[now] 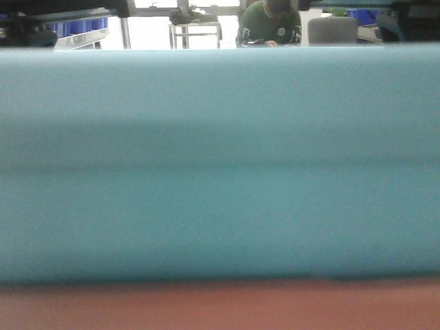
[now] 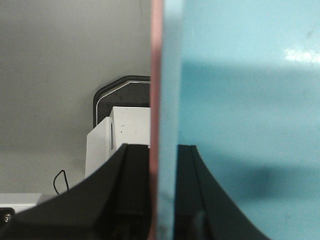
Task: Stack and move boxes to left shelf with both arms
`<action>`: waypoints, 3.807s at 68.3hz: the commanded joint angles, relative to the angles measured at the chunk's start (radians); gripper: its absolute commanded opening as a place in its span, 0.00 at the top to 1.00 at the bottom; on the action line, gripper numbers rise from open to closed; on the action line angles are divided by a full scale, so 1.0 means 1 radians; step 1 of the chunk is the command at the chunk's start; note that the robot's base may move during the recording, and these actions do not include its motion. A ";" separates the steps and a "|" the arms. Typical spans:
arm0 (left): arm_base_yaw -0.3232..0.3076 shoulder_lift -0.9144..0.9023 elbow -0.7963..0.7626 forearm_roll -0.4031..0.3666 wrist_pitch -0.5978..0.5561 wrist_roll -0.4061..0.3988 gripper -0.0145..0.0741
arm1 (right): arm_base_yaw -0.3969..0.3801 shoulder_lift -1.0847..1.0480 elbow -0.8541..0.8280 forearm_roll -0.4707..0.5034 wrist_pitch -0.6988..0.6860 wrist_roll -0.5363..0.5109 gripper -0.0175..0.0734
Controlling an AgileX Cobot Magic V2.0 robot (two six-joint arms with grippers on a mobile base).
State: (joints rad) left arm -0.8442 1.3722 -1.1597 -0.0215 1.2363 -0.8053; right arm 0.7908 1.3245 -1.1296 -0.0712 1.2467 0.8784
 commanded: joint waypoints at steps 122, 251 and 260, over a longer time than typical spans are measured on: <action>-0.007 -0.039 -0.029 -0.016 0.105 -0.008 0.85 | 0.000 -0.035 -0.027 -0.028 0.047 0.000 0.73; -0.007 -0.039 -0.029 -0.015 0.105 -0.008 0.85 | 0.000 -0.035 -0.027 -0.028 0.047 0.000 0.73; -0.007 -0.039 -0.029 -0.015 0.105 -0.008 0.85 | 0.000 -0.035 -0.027 -0.028 0.047 0.000 0.73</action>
State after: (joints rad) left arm -0.8442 1.3722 -1.1597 -0.0239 1.2290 -0.8053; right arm 0.7908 1.3245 -1.1296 -0.0760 1.2467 0.8784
